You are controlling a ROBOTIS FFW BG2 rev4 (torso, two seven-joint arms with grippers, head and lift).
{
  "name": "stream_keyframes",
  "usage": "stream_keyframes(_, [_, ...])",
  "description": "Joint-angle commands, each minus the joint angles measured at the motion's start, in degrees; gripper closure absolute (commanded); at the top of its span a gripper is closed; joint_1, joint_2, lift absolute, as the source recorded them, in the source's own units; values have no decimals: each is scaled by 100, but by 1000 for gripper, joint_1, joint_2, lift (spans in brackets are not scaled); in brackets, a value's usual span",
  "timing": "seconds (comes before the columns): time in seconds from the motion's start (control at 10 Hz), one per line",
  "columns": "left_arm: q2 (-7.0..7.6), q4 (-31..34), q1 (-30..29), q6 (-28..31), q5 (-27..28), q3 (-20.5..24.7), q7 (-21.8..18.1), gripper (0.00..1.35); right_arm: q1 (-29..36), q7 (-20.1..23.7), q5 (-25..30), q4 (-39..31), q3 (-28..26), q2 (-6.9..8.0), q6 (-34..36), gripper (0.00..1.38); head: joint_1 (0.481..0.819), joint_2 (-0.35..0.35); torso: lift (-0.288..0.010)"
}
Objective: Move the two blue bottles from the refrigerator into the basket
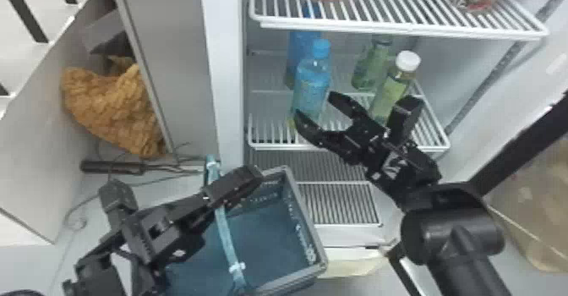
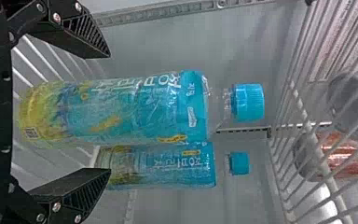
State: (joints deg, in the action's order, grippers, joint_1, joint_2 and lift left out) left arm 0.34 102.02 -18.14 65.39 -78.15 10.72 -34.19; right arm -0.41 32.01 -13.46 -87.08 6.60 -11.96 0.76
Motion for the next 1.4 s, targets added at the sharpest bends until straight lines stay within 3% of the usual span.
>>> stream_keyframes(0.0, [1, 0, 0, 14, 0, 2, 0, 1199, -185, -19, -2, 207, 140, -9, -6, 188, 695, -104, -220])
stream_keyframes(0.3, [9, 0, 0, 0, -11, -9, 0, 1199, -367, -142, 44, 306, 254, -9, -132, 312, 695, -88, -220])
stream_keyframes(0.4, [9, 0, 0, 0, -11, -21, 0, 1199, -424, -160, 32, 348, 266, -9, -132, 501, 695, -87, -220])
stream_keyframes(0.5, [9, 0, 0, 0, -11, -32, 0, 1199, -466, -160, -151, 460, 288, -17, -104, 848, 695, -88, -220])
stream_keyframes(0.7, [9, 0, -14, 0, -11, -32, 0, 1197, -438, -160, -322, 503, 311, -26, -217, 1297, 695, -88, -220])
stream_keyframes(1.0, [18, 0, 0, 0, 0, -44, 0, 1199, -213, -142, -379, 137, 277, -79, -259, 1274, 695, -90, -220])
stream_keyframes(1.3, [18, 0, -14, 0, 11, -44, 0, 1199, 490, -142, -208, -1086, -146, -105, 318, 1274, 695, -96, -220])
